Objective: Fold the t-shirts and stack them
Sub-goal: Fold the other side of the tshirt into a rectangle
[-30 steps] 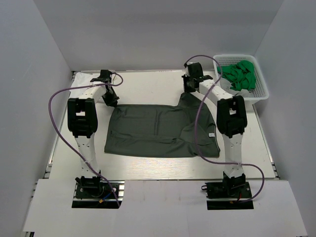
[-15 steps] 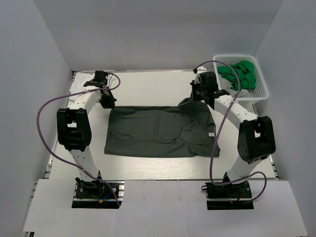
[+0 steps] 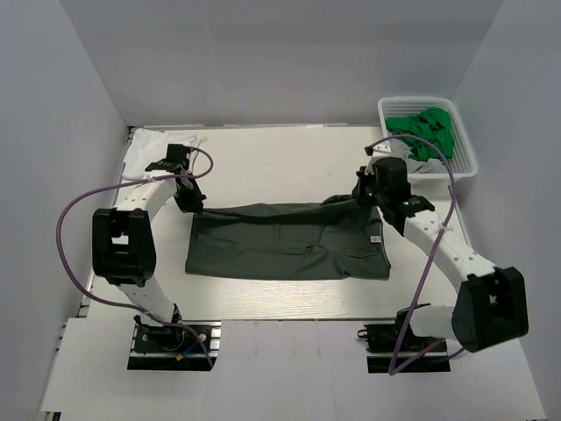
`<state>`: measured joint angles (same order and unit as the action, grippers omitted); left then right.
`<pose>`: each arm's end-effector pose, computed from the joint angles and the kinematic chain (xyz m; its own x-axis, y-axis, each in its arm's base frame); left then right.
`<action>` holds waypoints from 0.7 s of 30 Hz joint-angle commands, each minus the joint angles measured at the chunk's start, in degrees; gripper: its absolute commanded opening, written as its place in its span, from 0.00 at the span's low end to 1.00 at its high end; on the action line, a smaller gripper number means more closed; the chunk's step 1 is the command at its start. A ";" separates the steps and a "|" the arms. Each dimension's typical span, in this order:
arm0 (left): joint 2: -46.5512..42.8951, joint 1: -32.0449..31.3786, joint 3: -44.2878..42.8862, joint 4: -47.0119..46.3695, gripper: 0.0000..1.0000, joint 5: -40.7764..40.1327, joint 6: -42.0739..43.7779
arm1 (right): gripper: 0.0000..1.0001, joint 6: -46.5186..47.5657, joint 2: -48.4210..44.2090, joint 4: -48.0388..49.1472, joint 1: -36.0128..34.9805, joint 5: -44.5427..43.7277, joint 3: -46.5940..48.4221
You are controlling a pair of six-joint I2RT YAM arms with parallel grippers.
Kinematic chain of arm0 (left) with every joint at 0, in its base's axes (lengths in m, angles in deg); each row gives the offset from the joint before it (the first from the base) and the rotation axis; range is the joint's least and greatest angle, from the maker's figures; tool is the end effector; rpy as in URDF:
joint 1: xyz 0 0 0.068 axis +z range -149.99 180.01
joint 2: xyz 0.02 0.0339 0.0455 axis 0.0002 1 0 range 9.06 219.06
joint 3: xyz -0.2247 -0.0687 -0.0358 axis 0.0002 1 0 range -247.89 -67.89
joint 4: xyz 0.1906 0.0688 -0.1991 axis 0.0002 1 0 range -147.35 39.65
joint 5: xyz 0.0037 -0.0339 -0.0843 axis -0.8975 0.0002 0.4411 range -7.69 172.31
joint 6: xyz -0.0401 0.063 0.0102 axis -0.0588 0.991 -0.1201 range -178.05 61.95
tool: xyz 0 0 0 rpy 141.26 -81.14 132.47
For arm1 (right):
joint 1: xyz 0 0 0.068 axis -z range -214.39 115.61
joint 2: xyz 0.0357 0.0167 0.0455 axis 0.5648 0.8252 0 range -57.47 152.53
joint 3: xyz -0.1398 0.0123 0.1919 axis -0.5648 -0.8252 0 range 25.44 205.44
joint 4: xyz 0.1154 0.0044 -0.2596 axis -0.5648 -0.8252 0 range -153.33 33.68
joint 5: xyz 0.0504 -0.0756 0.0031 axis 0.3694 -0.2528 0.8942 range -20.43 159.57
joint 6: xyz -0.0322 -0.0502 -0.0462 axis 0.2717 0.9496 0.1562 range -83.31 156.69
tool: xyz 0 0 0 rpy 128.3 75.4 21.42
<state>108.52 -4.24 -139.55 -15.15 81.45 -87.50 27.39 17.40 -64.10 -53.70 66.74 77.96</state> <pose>0.3695 -0.0264 0.1363 -0.8499 -0.4298 -0.3049 -0.4006 0.9029 -0.1559 0.3326 0.1133 0.2173 -0.5144 -0.0093 -0.8575 -0.2096 0.9710 0.1152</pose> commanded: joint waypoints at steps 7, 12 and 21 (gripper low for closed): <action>-7.34 -0.14 4.51 1.75 0.00 -3.96 -1.40 | 0.00 -4.67 -12.98 -1.64 -0.03 -1.04 -10.32; -8.57 -0.14 6.97 2.80 0.00 -4.59 -1.92 | 0.00 -7.75 -16.86 -2.60 -0.03 1.32 -16.19; -12.09 -0.14 12.24 6.13 0.65 -4.57 -2.54 | 0.11 -15.22 -20.63 -3.21 -0.20 10.56 -25.61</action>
<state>100.85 -4.24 -128.29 -11.57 78.30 -88.95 15.54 -0.85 -66.96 -53.70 72.62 53.76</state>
